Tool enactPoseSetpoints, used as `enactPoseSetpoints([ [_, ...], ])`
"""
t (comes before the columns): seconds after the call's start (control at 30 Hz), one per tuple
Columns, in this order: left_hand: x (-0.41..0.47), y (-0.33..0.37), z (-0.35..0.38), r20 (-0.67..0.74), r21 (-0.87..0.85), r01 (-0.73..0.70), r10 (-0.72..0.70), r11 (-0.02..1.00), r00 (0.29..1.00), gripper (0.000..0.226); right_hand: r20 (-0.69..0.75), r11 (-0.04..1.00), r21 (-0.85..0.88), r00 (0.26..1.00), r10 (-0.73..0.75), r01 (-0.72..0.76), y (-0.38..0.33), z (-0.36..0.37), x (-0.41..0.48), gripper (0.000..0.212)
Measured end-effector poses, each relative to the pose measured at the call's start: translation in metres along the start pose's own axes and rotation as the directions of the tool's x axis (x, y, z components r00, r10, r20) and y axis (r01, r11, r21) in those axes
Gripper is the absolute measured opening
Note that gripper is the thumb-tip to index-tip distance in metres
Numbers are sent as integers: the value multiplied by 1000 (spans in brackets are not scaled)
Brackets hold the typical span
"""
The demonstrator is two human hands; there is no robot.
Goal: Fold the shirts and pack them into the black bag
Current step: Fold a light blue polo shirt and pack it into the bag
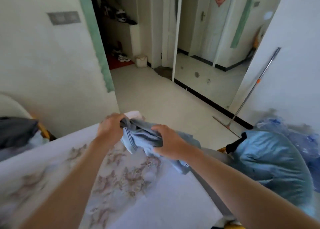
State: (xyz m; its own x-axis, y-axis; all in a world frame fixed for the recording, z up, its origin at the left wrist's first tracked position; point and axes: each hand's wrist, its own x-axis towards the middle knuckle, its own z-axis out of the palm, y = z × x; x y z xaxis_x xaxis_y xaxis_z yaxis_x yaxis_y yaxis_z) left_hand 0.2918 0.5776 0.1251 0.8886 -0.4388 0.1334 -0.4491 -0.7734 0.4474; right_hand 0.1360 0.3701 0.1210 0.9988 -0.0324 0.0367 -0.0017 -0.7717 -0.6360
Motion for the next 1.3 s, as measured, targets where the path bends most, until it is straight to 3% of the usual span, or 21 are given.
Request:
enactPoseSetpoints([
  [0.1, -40, -68, 24, 238, 8, 224, -219, 975, 946, 40, 178, 981, -184, 979, 96, -63, 7, 52, 2, 63],
  [0.23, -92, -94, 65, 369, -157, 348, -272, 924, 889, 39, 311, 951, -253, 916, 252, -176, 32, 86, 2, 35],
  [0.3, -109, -95, 84, 414, -221, 375, -262, 900, 872, 36, 388, 938, -295, 875, 290, -180, 38, 98, -1, 33],
  [0.37, -121, -88, 100, 476, -201, 362, -232, 910, 848, 33, 448, 936, -319, 847, 285, -147, 40, 112, -3, 32],
  [0.43, -131, -78, 118, 509, -130, 272, -171, 953, 844, 33, 489, 947, -299, 833, 259, -119, 44, 132, -4, 49],
  [0.53, -142, -74, 146, 564, 37, 162, -155, 986, 811, 65, 533, 903, -430, 813, 235, 20, 60, 163, -5, 85],
  [0.6, -147, -74, 160, 605, 166, 124, -200, 978, 771, 82, 512, 837, -534, 833, 208, 119, 71, 176, -4, 66],
  [0.67, -148, -72, 166, 575, 247, 91, -222, 965, 788, 69, 460, 866, -488, 875, 150, 108, 82, 182, 0, 23],
  [0.73, -146, -72, 166, 487, 266, 103, -226, 958, 843, 47, 386, 933, -358, 916, 111, 38, 89, 183, 5, 10],
  [0.87, -142, -83, 152, 205, 70, 217, -227, 974, 952, 43, 192, 991, -84, 974, 117, -103, 74, 174, 21, 14],
  [0.97, -132, -89, 131, 83, 7, 142, -142, 990, 986, 40, 153, 984, -142, 979, 132, -110, 48, 164, 33, 25],
  [1.0, -129, -93, 122, 88, -6, 103, -102, 995, 991, 38, 167, 991, -97, 980, 103, -88, 38, 161, 34, 29],
  [1.07, -128, -105, 103, 94, -12, 50, -48, 999, 994, 29, 349, 996, 21, 934, 77, -90, 19, 155, 37, 44],
  [1.13, -135, -119, 84, 119, -17, 72, -69, 997, 990, 24, 514, 995, -101, 857, 46, 6, 11, 155, 35, 54],
  [1.2, -148, -131, 64, 175, 26, 82, -86, 996, 981, 22, 525, 883, -428, 849, 67, 194, 8, 157, 34, 35],
  [1.23, -156, -137, 56, 198, 43, 76, -83, 996, 977, 22, 511, 805, -558, 847, 144, 200, 6, 159, 32, 27],
  [1.3, -174, -150, 40, 245, 63, 90, -103, 994, 964, 26, 460, 811, -583, 840, 287, 42, -5, 165, 24, 15],
])
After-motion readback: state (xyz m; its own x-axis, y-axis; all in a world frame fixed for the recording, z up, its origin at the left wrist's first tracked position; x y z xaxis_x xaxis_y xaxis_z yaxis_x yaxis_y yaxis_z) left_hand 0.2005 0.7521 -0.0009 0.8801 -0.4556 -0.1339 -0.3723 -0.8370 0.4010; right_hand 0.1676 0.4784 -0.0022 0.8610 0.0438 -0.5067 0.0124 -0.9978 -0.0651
